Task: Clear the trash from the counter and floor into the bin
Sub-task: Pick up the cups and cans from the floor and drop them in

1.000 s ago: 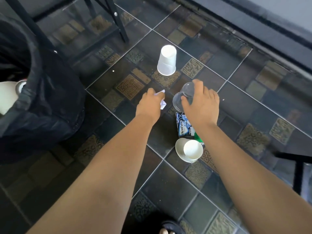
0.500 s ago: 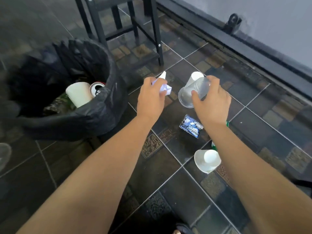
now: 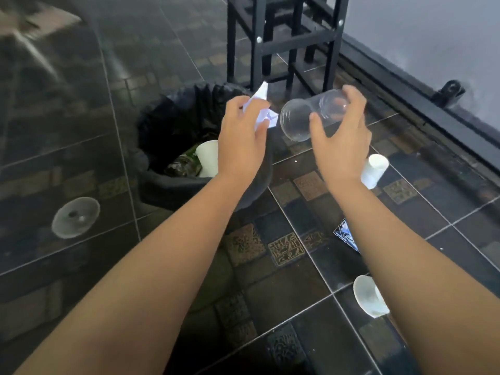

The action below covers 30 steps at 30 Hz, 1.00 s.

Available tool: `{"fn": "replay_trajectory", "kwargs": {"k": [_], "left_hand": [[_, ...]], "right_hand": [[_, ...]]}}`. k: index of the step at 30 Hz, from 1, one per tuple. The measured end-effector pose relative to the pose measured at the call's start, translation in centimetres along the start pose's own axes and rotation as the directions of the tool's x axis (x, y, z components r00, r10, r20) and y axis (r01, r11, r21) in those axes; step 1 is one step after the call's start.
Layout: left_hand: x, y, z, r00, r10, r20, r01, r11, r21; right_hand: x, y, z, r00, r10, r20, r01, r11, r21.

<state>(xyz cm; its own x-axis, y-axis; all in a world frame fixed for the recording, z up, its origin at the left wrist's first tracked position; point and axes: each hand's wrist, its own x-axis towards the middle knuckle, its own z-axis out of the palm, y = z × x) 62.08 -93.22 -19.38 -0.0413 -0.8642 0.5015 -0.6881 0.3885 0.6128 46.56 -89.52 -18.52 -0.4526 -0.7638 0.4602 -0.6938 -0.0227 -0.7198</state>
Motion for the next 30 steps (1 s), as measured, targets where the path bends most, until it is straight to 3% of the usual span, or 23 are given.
{"fn": "replay_trajectory", "kwargs": {"k": [5, 9, 12, 14, 17, 20, 23, 25, 30], "left_hand": [[1.2, -4.9, -4.8, 0.988, -0.146, -0.049, 0.151, 0.982, 0.115], [0.9, -8.7, -7.1, 0.959, -0.28, 0.039, 0.264, 0.937, 0.231], [0.6, -10.7, -8.1, 0.942, -0.316, 0.117, 0.258, 0.9, 0.351], [0.3, -11.5, -8.6, 0.956, -0.281, 0.079, 0.225, 0.882, 0.415], [0.2, -12.8, -9.3, 0.934, -0.357, -0.028, 0.333, 0.837, 0.434], [0.0, -13.8, -9.6, 0.861, -0.506, -0.046, 0.486, 0.792, 0.369], [-0.1, -13.8, -9.6, 0.765, -0.644, 0.014, 0.634, 0.756, 0.161], [-0.2, -13.6, -9.4, 0.752, -0.659, 0.013, 0.655, 0.75, 0.088], [-0.6, -12.9, -9.2, 0.762, -0.647, -0.028, 0.644, 0.762, -0.068]], "right_hand": [[0.3, -5.2, 4.3, 0.984, -0.16, 0.072, 0.145, 0.974, 0.173], [-0.3, -6.7, 8.3, 0.927, -0.225, 0.299, 0.214, 0.974, 0.071], [-0.2, -6.4, 10.4, 0.889, -0.155, 0.431, 0.174, 0.985, -0.004], [0.1, -5.6, 10.9, 0.866, -0.146, 0.478, 0.188, 0.981, -0.04], [0.4, -4.5, 11.5, 0.878, -0.185, 0.442, 0.239, 0.969, -0.07], [0.8, -3.4, 11.6, 0.922, -0.078, 0.38, 0.123, 0.988, -0.096], [1.1, -2.7, 11.5, 0.852, 0.134, 0.506, -0.122, 0.991, -0.056], [1.3, -2.6, 11.6, 0.814, 0.168, 0.556, -0.226, 0.973, 0.037], [0.6, -1.9, 11.2, 0.807, 0.223, 0.546, -0.411, 0.877, 0.248]]}}
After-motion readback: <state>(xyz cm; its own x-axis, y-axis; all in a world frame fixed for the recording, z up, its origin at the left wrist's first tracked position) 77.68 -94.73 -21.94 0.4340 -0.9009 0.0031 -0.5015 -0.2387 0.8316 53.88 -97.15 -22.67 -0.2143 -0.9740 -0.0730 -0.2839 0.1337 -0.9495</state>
